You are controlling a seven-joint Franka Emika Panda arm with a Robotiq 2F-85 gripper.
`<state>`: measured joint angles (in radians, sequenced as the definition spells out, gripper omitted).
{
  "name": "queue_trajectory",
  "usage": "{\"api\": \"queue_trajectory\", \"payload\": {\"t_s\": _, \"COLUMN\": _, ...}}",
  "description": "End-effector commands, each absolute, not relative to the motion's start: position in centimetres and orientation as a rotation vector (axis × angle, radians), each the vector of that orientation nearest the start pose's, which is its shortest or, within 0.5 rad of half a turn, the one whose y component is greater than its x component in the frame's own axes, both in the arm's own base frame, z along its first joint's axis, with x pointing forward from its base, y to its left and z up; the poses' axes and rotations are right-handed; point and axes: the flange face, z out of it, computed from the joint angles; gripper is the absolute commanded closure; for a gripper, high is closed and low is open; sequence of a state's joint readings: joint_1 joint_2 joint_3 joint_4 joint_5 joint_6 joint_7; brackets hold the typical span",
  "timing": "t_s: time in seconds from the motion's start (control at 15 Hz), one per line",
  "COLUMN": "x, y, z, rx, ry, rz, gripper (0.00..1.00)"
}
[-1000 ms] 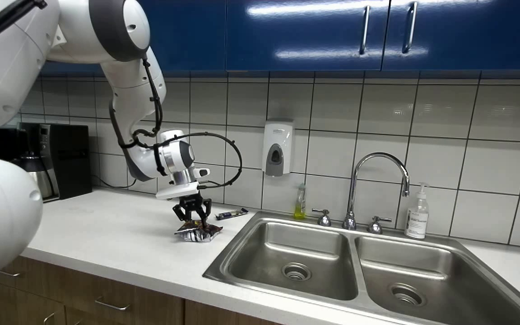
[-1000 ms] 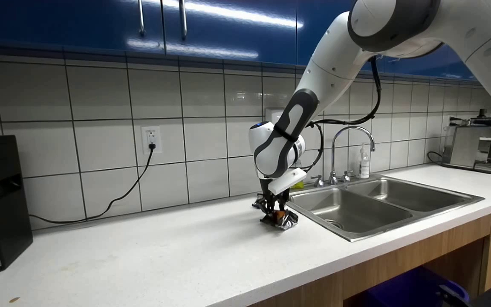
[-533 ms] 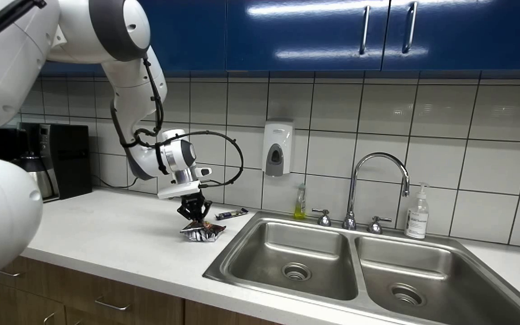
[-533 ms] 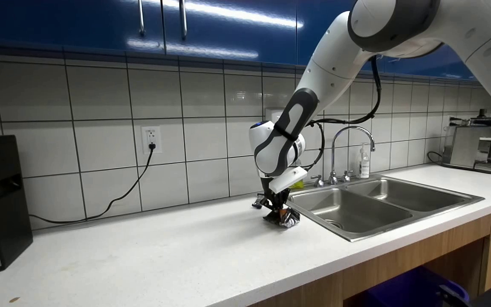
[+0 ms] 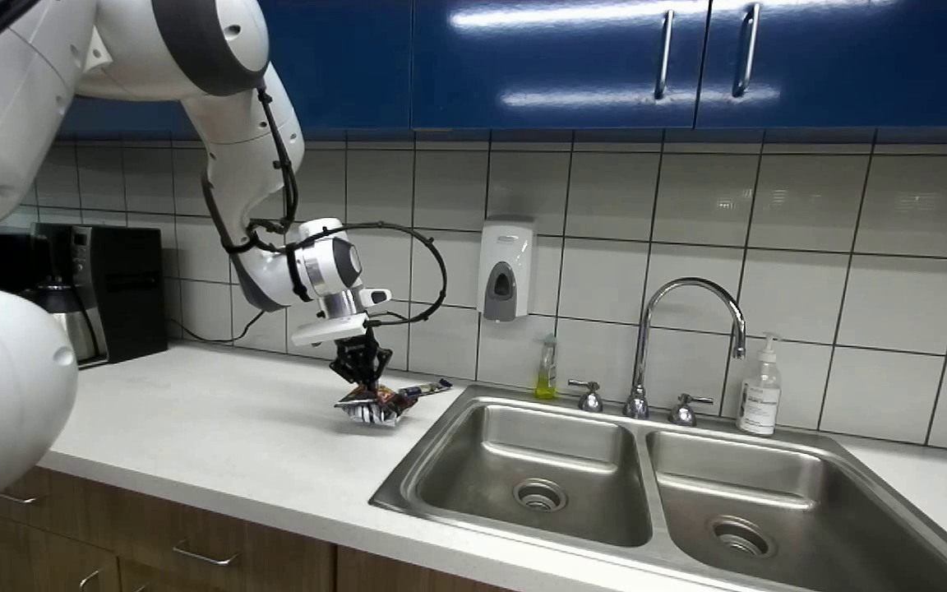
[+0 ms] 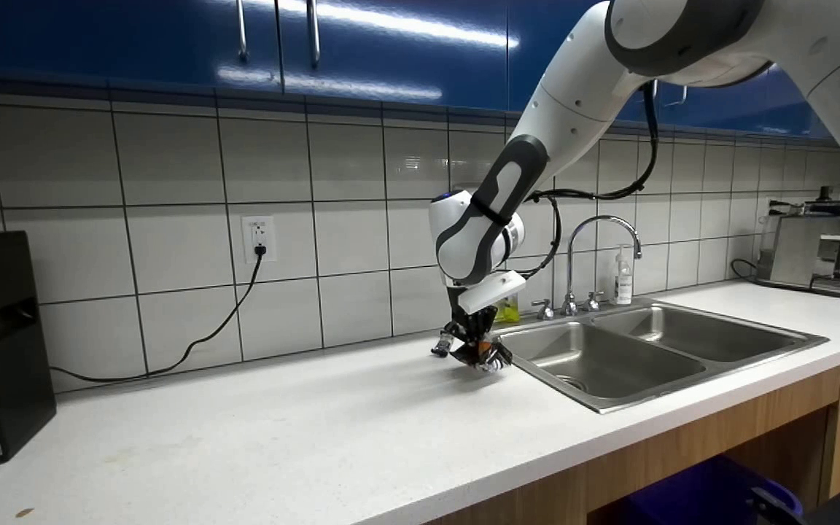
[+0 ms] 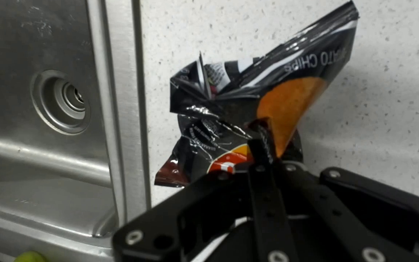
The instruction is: Put the black sachet in the left sink
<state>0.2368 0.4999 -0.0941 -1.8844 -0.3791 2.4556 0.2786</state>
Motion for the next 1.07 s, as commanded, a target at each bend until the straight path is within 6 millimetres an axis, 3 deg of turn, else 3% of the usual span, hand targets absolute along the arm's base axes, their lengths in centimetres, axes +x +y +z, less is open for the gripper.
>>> {"api": "queue_trajectory", "payload": {"t_s": 0.0, "x": 63.4, "y": 8.7, "z": 28.2, "rx": -3.409, "ry": -0.171, "rz": -0.246, "gripper": 1.0}}
{"api": "queue_trajectory", "payload": {"t_s": 0.53, "x": 62.5, "y": 5.4, "z": 31.7, "rx": -3.434, "ry": 0.089, "rz": -0.336, "gripper": 1.0}}
{"api": "queue_trajectory", "payload": {"t_s": 1.0, "x": 60.1, "y": 0.7, "z": 30.7, "rx": -3.455, "ry": 0.426, "rz": -0.315, "gripper": 1.0}}
